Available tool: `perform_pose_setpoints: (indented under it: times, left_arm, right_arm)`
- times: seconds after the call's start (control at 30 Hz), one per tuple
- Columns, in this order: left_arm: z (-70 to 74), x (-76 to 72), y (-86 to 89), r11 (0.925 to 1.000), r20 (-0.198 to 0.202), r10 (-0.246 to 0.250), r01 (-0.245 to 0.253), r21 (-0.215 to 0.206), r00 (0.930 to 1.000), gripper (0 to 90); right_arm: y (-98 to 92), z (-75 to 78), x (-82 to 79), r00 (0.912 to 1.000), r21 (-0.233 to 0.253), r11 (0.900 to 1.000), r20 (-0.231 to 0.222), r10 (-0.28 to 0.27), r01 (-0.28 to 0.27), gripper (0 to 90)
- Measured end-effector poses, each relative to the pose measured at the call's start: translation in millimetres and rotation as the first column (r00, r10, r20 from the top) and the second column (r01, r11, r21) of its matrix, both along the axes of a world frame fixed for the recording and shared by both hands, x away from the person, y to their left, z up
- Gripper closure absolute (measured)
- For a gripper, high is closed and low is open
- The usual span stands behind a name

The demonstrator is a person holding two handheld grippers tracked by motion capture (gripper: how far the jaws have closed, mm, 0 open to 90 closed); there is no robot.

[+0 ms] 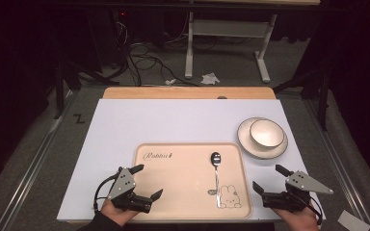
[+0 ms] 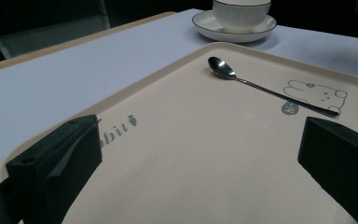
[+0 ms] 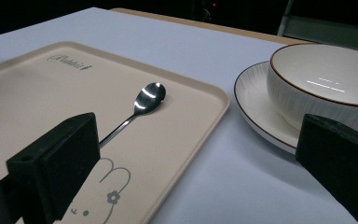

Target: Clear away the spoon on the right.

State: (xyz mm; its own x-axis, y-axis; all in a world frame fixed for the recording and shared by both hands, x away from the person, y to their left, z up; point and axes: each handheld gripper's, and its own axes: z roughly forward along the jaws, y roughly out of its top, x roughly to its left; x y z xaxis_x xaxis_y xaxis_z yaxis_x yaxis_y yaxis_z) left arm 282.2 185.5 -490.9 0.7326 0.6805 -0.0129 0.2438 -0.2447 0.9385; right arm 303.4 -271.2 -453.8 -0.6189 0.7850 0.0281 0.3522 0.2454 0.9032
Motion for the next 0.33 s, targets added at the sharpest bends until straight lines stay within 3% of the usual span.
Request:
perform_pose_setpoints:
  times: [0.13,0.33]
  left_arm:
    - [-0.2,-0.1,-0.4,1.0,-0.001,0.001,-0.001,0.004,1.0,0.1]
    - [-0.5,0.0,-2.4,0.9999,0.001,-0.001,0.001,0.01,1.0,0.1]
  right_arm:
    - [-11.6,-0.2,-4.7,0.9992,-0.028,0.999,0.012,-0.038,0.038,1.0]
    - [-20.4,-7.3,-10.4,0.9984,-0.013,0.998,0.018,-0.054,0.055,1.2]
